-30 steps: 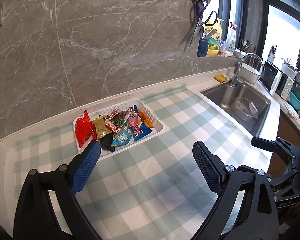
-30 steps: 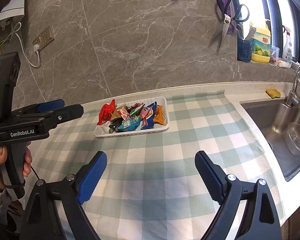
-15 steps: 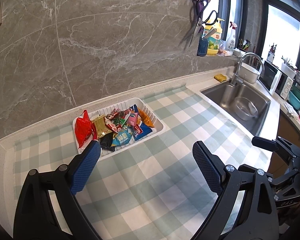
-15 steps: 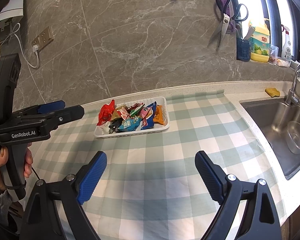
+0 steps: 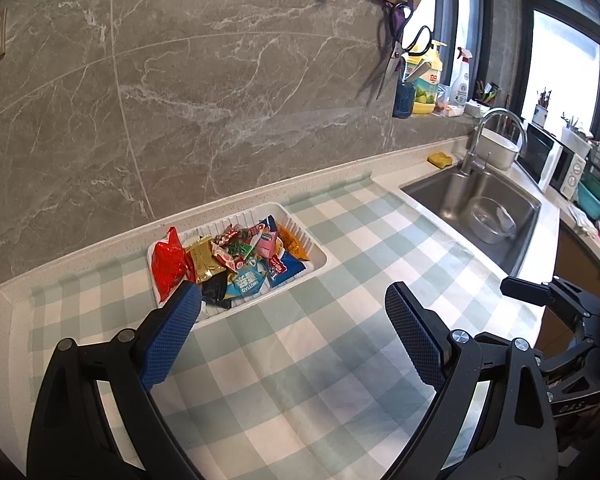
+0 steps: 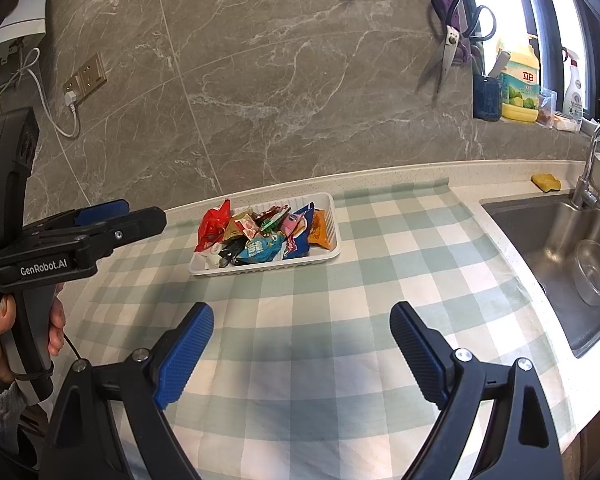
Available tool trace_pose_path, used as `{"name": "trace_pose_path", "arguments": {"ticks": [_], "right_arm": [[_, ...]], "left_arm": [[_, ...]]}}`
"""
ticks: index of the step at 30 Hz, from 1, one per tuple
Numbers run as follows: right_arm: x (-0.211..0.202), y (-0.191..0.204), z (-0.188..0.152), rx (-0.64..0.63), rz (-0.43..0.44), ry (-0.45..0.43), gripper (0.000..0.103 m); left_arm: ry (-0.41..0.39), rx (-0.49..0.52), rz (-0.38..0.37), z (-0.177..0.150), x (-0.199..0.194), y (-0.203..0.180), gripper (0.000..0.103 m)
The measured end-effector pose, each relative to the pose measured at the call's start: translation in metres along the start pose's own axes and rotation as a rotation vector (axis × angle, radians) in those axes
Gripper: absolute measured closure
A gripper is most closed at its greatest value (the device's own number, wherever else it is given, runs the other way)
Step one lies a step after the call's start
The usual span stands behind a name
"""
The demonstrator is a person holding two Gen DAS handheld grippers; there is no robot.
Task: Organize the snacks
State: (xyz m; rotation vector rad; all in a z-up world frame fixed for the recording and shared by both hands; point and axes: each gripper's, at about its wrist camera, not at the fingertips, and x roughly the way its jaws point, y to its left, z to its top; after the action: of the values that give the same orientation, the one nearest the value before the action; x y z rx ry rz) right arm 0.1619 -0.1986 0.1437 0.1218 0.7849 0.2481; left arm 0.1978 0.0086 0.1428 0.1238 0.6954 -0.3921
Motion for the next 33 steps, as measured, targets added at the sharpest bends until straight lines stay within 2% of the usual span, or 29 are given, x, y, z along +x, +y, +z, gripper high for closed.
{"name": "trace_pose_path", "arguments": {"ticks": [6, 13, 21, 29, 33], "right_arm": [[-0.001, 0.002, -0.001, 0.003, -0.002, -0.002, 0.011], [-0.001, 0.005, -0.002, 0.005, -0.002, -0.003, 0.011], [-0.002, 0.011, -0.003, 0.007, 0.003, -0.002, 0.011], [-0.004, 0.014, -0.005, 0.015, 0.0, -0.002, 0.011], [-0.005, 0.016, -0.008, 0.022, -0.005, -0.002, 0.011]], "left_arm": [[-0.02, 0.025, 0.032, 0.001, -0.008, -0.006, 0.009], [-0.042, 0.063, 0.123, 0.001, -0.012, -0.011, 0.009], [-0.018, 0.07, 0.117, -0.008, -0.004, -0.014, 0.009], [0.011, 0.002, 0.102, -0.015, 0.006, -0.003, 0.009], [0.012, 0.005, 0.13, -0.016, 0.008, 0.0, 0.009]]}}
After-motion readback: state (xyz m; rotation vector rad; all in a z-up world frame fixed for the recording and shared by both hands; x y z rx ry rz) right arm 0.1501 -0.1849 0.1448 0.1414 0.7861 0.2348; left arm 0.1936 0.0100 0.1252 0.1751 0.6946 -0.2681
